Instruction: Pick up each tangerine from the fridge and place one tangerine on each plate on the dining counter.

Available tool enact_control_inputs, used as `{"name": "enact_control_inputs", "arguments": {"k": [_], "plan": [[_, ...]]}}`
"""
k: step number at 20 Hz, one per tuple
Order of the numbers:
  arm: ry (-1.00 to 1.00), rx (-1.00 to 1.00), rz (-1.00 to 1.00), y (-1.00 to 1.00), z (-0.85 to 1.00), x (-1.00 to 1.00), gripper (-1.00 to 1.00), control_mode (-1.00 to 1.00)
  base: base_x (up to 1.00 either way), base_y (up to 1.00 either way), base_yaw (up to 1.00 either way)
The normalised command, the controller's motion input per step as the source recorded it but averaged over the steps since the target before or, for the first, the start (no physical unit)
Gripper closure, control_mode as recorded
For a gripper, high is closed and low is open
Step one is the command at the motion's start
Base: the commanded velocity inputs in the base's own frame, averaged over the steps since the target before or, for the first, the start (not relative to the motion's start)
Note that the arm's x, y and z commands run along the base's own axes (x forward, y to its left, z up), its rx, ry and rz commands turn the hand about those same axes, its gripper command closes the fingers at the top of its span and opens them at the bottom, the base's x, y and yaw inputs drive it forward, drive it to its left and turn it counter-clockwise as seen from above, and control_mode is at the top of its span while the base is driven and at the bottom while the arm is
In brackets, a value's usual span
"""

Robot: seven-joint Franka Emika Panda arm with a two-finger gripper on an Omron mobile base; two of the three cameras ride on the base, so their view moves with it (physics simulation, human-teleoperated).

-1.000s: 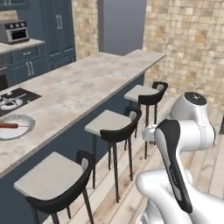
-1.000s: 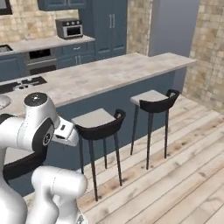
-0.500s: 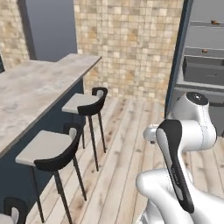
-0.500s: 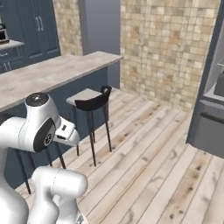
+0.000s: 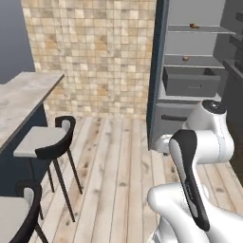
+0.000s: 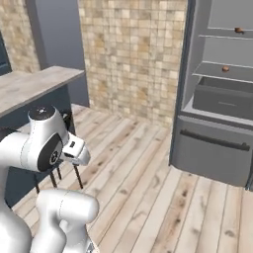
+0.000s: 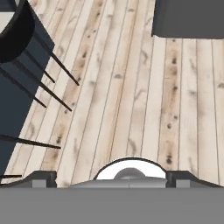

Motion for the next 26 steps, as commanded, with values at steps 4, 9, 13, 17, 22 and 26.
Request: {"name": "enact_control_inputs", "arguments": {"k": [4, 9, 13, 17, 22, 26], "plan": [[0.0, 0.0, 0.0, 0.0, 0.0, 0.0, -1.0, 1.0, 0.71, -0.69, -0.34], [0.0, 0.0, 0.0, 0.0, 0.0, 0.0, -1.0, 1.0, 0.7, -0.6, -0.3], [0.0, 0.0, 0.0, 0.0, 0.0, 0.0, -1.0, 1.0, 0.74, -0.47, -0.25], [0.0, 0.0, 0.0, 0.0, 0.0, 0.0, -1.0, 1.0, 0.81, -0.33, -0.22], [0.0, 0.0, 0.0, 0.0, 0.0, 0.0, -1.0, 1.0, 0.8, -0.36, -0.15], [0.0, 0.0, 0.0, 0.0, 0.0, 0.0, -1.0, 1.0, 0.76, -0.31, -0.11]]}}
